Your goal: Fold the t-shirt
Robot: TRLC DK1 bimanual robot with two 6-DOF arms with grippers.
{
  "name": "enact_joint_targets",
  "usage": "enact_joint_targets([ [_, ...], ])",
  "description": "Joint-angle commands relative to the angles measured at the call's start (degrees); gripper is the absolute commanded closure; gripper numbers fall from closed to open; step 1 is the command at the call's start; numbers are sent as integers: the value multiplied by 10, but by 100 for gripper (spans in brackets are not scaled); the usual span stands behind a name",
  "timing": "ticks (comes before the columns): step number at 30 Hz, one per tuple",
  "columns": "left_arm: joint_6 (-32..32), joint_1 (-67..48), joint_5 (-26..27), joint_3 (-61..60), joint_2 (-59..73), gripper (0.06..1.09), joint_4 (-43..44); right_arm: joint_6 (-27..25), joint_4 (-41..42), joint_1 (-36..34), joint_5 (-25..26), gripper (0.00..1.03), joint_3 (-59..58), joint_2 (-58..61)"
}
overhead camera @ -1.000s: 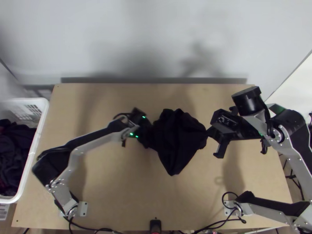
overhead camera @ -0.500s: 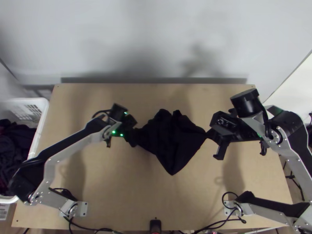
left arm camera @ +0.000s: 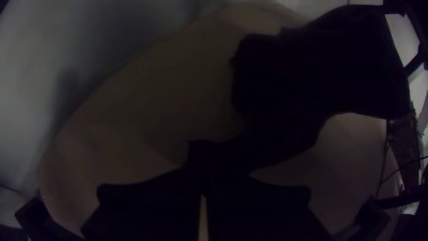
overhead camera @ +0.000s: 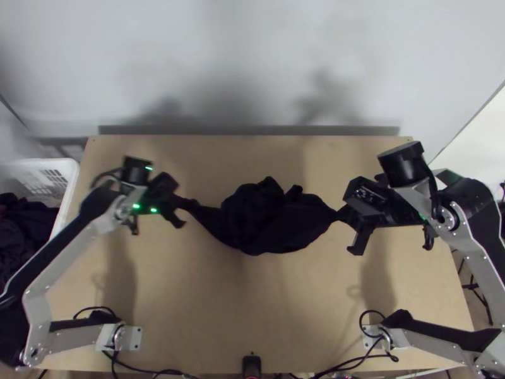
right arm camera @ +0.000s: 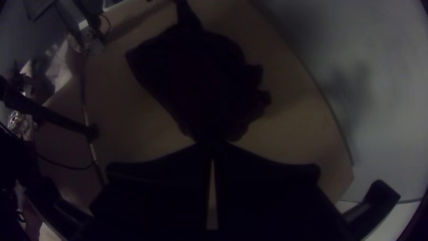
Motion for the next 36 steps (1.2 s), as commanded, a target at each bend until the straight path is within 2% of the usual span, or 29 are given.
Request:
enact_joint_targets([
  [1, 33, 116, 15, 39, -48, 105, -55, 18, 11, -16, 2, 100, 11, 13],
  [5, 35, 193, 32, 100, -55, 105, -91, 58, 17, -34, 26, 100, 18, 27],
  [10, 21, 275, 60, 162, -89, 105, -133, 107, 35, -101, 42, 100, 33, 31],
  [18, 25, 353, 72, 192, -119, 105, -162, 133, 37, -203, 55, 100, 33, 27],
  [23, 34, 353, 73, 195, -147, 105, -183, 127, 36, -220, 55, 100, 8, 9],
  [25, 37, 359, 74, 226, -148, 105, -212, 113, 17, -208, 53, 100, 20, -4],
  [27, 38, 366, 87, 263, -149, 105, -242, 92, 0, -184, 19, 100, 37, -24],
  [36, 41, 337, 101, 319, -199, 105, -334, 89, -29, -29, -11, 100, -27, -91],
])
